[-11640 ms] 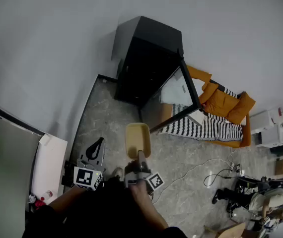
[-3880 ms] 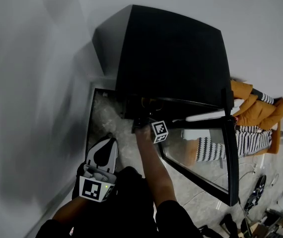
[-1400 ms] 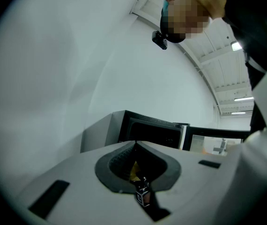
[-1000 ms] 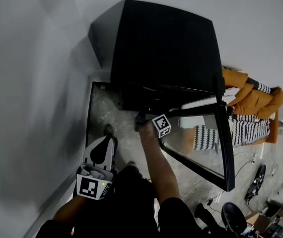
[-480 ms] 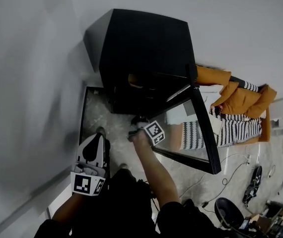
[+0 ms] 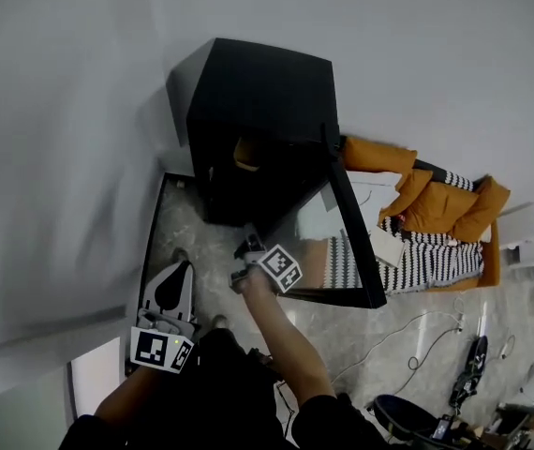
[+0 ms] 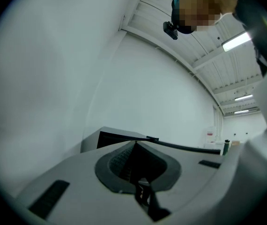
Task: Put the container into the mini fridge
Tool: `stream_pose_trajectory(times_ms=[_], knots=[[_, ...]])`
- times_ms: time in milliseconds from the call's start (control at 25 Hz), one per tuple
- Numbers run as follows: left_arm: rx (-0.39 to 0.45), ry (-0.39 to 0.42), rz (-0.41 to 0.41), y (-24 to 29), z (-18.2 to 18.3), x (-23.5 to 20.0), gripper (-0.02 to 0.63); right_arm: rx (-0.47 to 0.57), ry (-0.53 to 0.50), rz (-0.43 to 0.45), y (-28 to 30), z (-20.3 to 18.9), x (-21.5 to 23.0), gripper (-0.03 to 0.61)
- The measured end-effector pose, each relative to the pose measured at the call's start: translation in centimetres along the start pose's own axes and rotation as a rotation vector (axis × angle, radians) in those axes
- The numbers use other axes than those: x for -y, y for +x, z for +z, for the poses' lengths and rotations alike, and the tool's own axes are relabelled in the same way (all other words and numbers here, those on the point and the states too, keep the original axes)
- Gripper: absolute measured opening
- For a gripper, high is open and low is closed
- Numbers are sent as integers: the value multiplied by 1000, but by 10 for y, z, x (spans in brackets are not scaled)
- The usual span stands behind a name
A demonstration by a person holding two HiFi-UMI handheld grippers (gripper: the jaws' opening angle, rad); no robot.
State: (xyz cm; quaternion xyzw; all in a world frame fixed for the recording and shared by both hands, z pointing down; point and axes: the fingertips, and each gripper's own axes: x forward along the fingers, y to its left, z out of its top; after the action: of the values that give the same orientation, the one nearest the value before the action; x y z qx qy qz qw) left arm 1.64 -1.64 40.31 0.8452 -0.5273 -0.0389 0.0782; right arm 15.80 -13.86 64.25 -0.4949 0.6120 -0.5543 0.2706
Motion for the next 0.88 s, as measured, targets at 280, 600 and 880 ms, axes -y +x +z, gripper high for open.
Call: stream_pose_trajectory(times_ms=[280,600,880], knots=[[-30,2,3,-20,19,18,6,-39,-31,-37,-42,-11,-13,2],[-25,7,-4,-29,29,5,7,-37,-181,-102,-60,-18,-13,2],[-32,-5,-13,-50,31,-23,8,-11,-312,-172,-69,-32,-24,2]])
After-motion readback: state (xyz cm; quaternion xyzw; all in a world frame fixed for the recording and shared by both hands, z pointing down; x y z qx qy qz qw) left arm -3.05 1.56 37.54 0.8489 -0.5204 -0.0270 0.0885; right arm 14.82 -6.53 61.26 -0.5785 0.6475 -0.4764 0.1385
